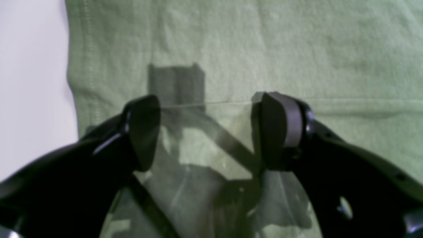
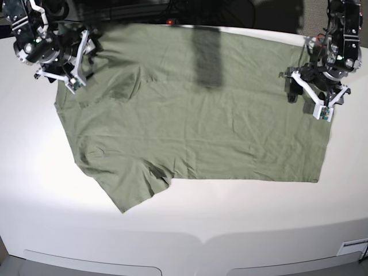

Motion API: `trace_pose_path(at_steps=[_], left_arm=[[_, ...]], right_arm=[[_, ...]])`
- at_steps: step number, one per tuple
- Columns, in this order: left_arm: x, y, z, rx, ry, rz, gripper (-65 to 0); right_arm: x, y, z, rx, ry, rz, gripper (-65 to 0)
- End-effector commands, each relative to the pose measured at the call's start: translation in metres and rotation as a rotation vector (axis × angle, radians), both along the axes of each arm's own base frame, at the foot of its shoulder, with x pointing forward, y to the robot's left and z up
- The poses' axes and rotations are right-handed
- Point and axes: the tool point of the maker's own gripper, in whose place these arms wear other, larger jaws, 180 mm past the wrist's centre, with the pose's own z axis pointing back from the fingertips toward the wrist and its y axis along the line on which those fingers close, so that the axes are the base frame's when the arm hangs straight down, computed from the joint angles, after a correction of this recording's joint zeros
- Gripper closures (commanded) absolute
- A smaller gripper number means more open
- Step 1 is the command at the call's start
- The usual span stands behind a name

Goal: Fold the T-shirt properly
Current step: 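Hold the shirt edge with both grippers and tug it taut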

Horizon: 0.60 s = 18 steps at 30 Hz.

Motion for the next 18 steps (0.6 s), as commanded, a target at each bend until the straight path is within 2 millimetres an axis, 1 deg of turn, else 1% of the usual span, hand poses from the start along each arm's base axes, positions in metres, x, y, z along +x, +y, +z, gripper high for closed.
trace_pose_path(at_steps=[1,5,8,13,18], left_arm=[[-0.085,0.03,-0.041,0.177,0.389,-0.012,-45.1],[-0.09,0.032,-0.042,0.183,0.415,-0.009,-45.1],[-0.091,0.032,-0.042,0.184,0.419,-0.009,-45.1],[-0.091,0.032,-0.042,0.184,0.421,-0.009,-45.1],[-0.096,0.033,-0.042,0.19,0.446,-0.008,-45.1]], right_arm=[[0.001,-0.021,0.0,-0.09,0.002,-0.015,-41.6],[0.023,-0.02,0.008,-0.089,-0.048,-0.017,-41.6],[0.034,-0.021,0.012,-0.089,-0.075,-0.018,-41.6],[0.037,-0.02,0.014,-0.088,-0.083,-0.017,-41.6],[0.039,-0.016,0.017,-0.083,-0.096,-0.009,-41.6]])
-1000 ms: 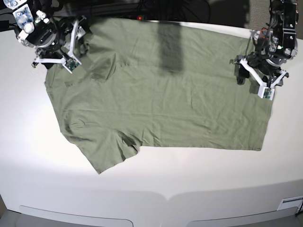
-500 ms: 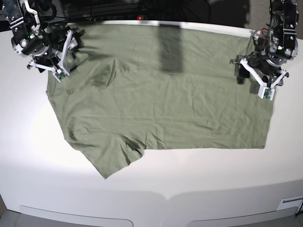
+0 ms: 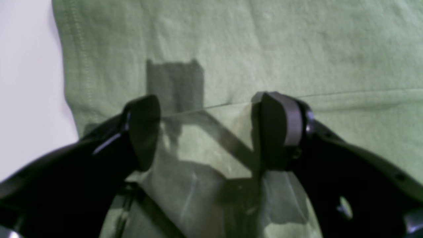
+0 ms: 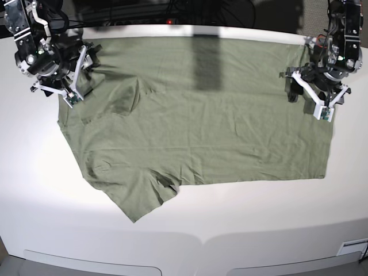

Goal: Fold the T-shirt properly
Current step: 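Hold the shirt edge with both grippers and tug it taut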

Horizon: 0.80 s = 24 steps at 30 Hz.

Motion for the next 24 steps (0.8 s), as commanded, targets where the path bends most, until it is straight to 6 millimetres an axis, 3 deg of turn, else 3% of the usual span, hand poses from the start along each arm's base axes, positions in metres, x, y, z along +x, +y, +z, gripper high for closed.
trace_pose_path(at_steps=[1,6,14,21,24], left_arm=[[-0.096,0.032,-0.041,0.193,0.432,-0.016,-45.1],[-0.101,0.025,-0.032,0.193,0.399,-0.028,-45.1],[-0.083,0.021,-0.023,0.184,0.308,-0.021,-45.1],[-0.073,0.02,-0.02,0.18,0.274,-0.022,-45.1],[-0.064,0.02,-0.017,0.179,0.254,-0.02,-45.1]], right_arm=[[0.003,-0.009,0.006,-0.04,-0.007,0.001,-41.6],[-0.001,-0.011,0.005,-0.052,0.013,-0.006,-41.6],[-0.003,-0.012,0.005,-0.057,0.024,-0.009,-41.6],[-0.032,-0.013,-0.006,-0.065,0.092,-0.005,-41.6],[-0.035,-0.014,-0.007,-0.069,0.099,-0.005,-41.6]])
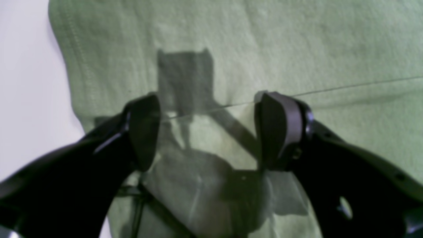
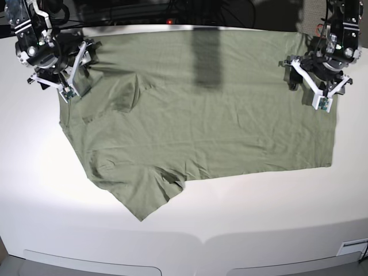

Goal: Fold the T-shirt properly
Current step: 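Hold the shirt edge with both grippers and tug it taut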

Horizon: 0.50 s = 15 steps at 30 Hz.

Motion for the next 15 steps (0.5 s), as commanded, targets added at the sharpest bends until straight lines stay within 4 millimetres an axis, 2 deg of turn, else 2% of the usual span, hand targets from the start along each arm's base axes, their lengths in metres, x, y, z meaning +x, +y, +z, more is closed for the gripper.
trace_pose_path(at_steps=[1,11,15], left_arm=[[-0.041,0.021,-0.024,0.125,0.208,-0.004,-45.1],[-0.03,0.021,-0.02,0.124,0.183,-0.002,-45.1],[-0.029,0.021,-0.02,0.125,0.181,-0.002,-45.1]], right_arm=[[-0.007,-0.013,0.002,-0.056,0.034,-0.001,-41.6],[-0.023,-0.012,-0.002,-0.058,0.076,0.001,-41.6],[-0.022,-0.011,0.0,-0.059,0.07,0.006,-41.6]])
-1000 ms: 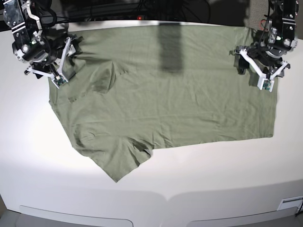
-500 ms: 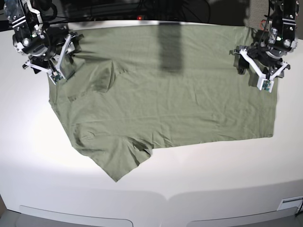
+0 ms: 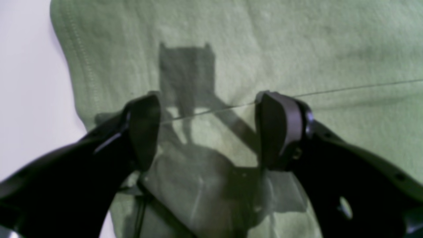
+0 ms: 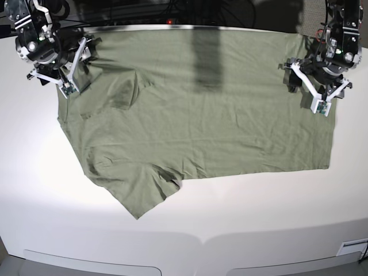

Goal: Fold the T-shirt properly
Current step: 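Hold the shirt edge with both grippers and tug it taut, then lift the held edge and carry both grippers across the shirt toward the hem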

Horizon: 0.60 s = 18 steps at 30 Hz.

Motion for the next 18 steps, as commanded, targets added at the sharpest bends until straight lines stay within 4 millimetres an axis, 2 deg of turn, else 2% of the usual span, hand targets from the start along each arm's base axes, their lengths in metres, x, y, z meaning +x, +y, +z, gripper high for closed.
trace_pose_path(at_steps=[1,5,11,14,18], left_arm=[[-0.035,0.02,-0.022,0.11,0.171,0.007,-45.1],[-0.034,0.02,-0.021,0.11,0.17,0.007,-45.1],[-0.023,0.018,-0.014,0.109,0.139,0.003,-45.1],[-0.019,0.015,-0.008,0.108,0.118,-0.005,-45.1],[-0.012,0.011,0.002,0.109,0.092,-0.015,-45.1]], right_arm=[[-0.008,-0.012,0.002,-0.055,0.041,0.009,-41.6],[0.007,-0.007,0.016,-0.044,-0.023,0.019,-41.6],[0.042,-0.01,0.056,-0.054,-0.189,-0.023,-41.6],[0.05,-0.015,0.068,-0.063,-0.233,-0.033,-41.6],[0.054,-0.02,0.073,-0.069,-0.256,-0.045,-41.6]])
